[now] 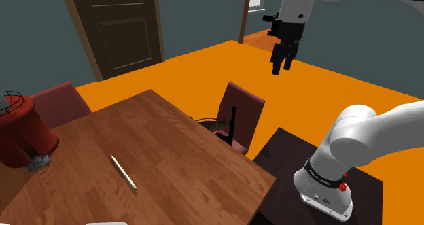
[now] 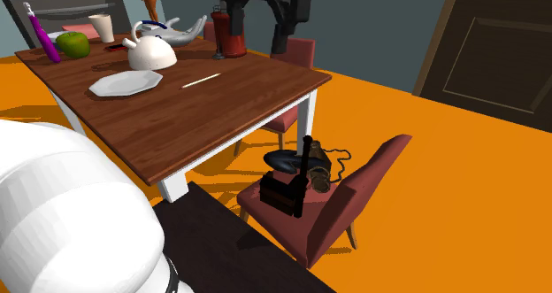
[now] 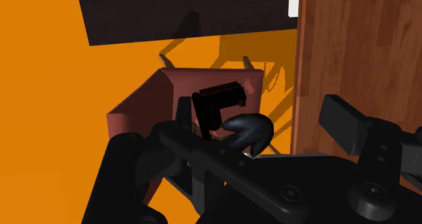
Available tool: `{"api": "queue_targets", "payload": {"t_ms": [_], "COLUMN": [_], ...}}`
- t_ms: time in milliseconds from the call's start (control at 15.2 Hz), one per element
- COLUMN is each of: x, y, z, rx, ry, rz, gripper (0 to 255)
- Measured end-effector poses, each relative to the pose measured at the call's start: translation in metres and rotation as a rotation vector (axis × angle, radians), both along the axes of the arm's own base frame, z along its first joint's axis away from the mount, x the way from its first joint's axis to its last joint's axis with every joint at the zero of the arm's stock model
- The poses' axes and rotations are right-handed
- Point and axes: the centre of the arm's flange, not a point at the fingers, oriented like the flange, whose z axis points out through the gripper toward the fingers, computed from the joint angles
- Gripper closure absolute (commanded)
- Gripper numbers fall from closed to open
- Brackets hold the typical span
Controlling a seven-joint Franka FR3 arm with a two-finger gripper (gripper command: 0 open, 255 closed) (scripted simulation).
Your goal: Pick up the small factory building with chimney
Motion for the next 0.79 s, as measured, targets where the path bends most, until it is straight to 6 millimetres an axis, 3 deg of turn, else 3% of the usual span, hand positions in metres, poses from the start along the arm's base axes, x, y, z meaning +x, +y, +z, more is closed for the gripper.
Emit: {"api": "queue_targets", "payload": {"t_ms": [264,792], "x": [0.016,0.076], "y": [-0.001,-0.003], "z": [-0.022,-0.112], "rx": [0.002,0.007], "ry": [0.004,0.014], "rz": [-0.003,-0.014], "gripper": [0,0]}}
